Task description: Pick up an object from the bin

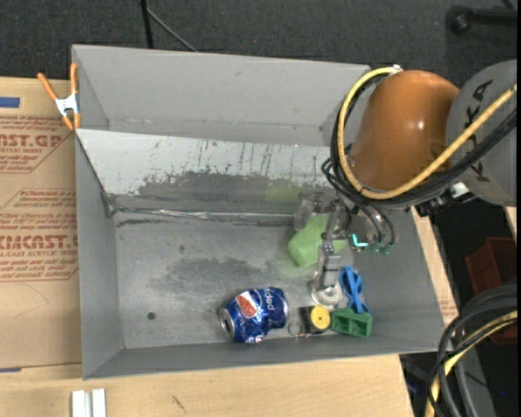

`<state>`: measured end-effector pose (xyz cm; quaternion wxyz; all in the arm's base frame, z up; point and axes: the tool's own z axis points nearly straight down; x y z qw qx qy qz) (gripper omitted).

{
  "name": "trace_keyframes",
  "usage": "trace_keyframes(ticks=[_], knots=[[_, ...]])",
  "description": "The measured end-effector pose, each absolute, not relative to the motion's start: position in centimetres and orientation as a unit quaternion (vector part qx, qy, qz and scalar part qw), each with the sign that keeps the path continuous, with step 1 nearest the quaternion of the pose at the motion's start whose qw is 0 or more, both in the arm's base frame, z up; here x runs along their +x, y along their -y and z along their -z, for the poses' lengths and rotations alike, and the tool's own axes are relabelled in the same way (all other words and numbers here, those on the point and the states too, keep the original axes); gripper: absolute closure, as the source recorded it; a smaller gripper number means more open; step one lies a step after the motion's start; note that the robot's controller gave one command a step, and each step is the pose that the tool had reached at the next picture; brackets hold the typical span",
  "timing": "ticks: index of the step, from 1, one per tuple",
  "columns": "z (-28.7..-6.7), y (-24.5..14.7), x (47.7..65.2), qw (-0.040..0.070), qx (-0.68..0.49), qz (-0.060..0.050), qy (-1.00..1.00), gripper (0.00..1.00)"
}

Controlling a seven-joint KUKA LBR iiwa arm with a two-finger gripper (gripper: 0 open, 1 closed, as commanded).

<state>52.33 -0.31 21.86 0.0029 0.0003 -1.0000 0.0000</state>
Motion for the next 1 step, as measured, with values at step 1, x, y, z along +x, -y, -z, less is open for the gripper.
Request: trace_keyframes(ticks=[1], knots=[[-6.71, -3.97, 49.56, 0.001, 0.156, 0.001, 0.988, 0.0]])
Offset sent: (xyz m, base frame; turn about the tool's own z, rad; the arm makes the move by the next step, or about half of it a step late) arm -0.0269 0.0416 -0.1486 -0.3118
